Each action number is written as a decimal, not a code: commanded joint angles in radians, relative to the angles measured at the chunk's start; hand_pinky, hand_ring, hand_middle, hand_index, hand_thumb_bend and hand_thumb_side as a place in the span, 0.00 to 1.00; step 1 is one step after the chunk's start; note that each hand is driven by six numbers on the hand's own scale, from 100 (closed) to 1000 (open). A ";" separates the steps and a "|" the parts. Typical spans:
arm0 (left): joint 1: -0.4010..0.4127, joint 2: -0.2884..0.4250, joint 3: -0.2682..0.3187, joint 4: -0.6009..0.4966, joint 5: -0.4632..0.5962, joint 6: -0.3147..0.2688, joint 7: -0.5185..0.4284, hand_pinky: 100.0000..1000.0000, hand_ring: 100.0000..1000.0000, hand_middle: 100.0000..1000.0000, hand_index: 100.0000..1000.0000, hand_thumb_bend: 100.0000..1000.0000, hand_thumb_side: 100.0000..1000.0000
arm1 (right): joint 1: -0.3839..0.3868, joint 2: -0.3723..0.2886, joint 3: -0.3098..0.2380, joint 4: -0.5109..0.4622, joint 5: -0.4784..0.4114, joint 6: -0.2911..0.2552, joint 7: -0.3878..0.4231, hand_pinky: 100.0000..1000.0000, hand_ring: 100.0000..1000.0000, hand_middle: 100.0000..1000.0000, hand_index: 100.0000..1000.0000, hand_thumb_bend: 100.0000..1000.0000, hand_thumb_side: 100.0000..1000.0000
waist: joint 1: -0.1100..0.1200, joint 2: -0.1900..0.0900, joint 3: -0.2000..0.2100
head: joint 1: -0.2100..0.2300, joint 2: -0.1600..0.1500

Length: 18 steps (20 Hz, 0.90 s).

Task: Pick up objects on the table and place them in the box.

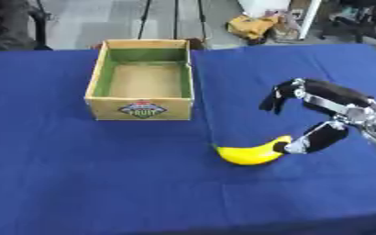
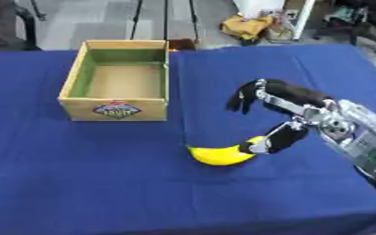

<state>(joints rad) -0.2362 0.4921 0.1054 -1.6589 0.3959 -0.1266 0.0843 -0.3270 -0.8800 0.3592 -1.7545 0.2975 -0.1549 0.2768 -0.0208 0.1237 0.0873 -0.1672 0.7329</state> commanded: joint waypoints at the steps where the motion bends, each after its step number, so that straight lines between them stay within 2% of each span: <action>1: -0.011 0.013 0.007 -0.010 0.004 -0.001 -0.004 0.76 0.80 0.79 0.89 1.00 0.68 | -0.024 -0.008 0.007 0.029 0.022 -0.019 0.006 0.68 0.56 0.58 0.74 0.48 0.00 | 0.003 -0.008 0.000 | -0.004 0.008; 18: -0.015 0.009 0.004 -0.011 0.007 0.001 -0.008 0.76 0.81 0.79 0.89 1.00 0.68 | -0.069 0.043 0.062 0.172 0.070 -0.069 0.042 0.68 0.56 0.58 0.73 0.47 0.00 | 0.010 -0.005 0.006 | -0.011 0.010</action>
<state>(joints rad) -0.2373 0.4842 0.1042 -1.6588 0.4009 -0.1240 0.0788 -0.3792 -0.8197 0.4271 -1.5841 0.3550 -0.2174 0.3176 -0.0134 0.1289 0.0931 -0.1769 0.7378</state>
